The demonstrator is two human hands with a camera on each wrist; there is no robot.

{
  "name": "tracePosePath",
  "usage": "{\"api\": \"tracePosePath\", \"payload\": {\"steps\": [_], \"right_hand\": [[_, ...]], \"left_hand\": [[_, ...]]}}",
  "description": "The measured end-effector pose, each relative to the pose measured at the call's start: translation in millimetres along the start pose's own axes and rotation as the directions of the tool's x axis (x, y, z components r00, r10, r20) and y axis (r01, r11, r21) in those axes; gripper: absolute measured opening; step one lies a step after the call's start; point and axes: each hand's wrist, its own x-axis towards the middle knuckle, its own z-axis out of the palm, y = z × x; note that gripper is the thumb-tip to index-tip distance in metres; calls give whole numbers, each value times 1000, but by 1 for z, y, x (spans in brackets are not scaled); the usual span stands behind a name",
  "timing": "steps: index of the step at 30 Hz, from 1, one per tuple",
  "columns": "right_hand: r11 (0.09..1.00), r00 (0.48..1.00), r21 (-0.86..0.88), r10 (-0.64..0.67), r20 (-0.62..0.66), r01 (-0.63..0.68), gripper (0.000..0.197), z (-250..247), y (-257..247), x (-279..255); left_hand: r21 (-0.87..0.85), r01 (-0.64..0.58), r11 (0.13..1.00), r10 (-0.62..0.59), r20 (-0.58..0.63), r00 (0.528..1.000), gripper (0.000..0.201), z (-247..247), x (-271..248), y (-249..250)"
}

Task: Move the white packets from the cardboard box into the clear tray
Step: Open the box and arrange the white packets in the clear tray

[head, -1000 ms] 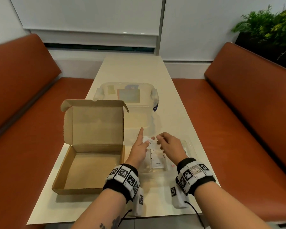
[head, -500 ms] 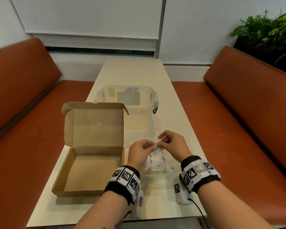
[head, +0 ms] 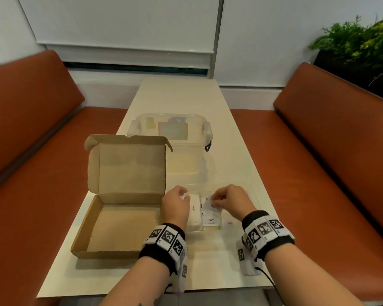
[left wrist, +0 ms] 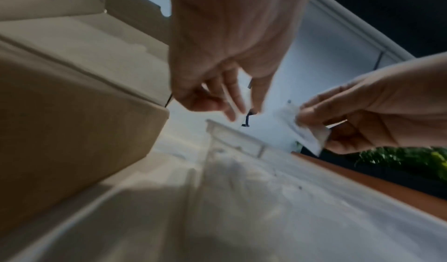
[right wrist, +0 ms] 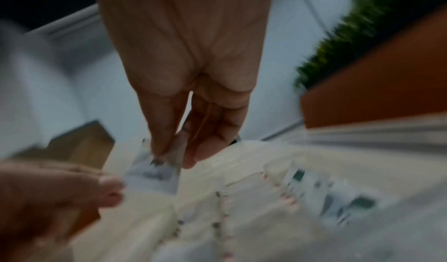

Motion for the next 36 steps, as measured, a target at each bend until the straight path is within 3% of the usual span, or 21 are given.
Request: {"api": "tracePosePath", "payload": {"steps": [4, 11, 15, 21, 36], "right_hand": [[975, 993, -223, 3, 117, 23, 7, 14, 0, -5], [918, 987, -375, -81, 140, 129, 12, 27, 7, -5], [907, 986, -388, -135, 98, 162, 10, 30, 11, -8], [869, 978, -453, -150, 144, 200, 9, 33, 16, -10], [876, 985, -455, -114, 126, 160, 15, 37, 17, -4]], "left_hand": [[100, 43, 994, -40, -37, 999, 33, -2, 0, -3], [128, 106, 986, -106, -7, 994, 33, -4, 3, -3], [132, 114, 985, -112, -19, 994, 33, -3, 4, -2], [128, 109, 986, -108, -16, 994, 31, -4, 5, -2], [172, 92, 981, -92, -8, 996, 29, -7, 7, -1]]}}
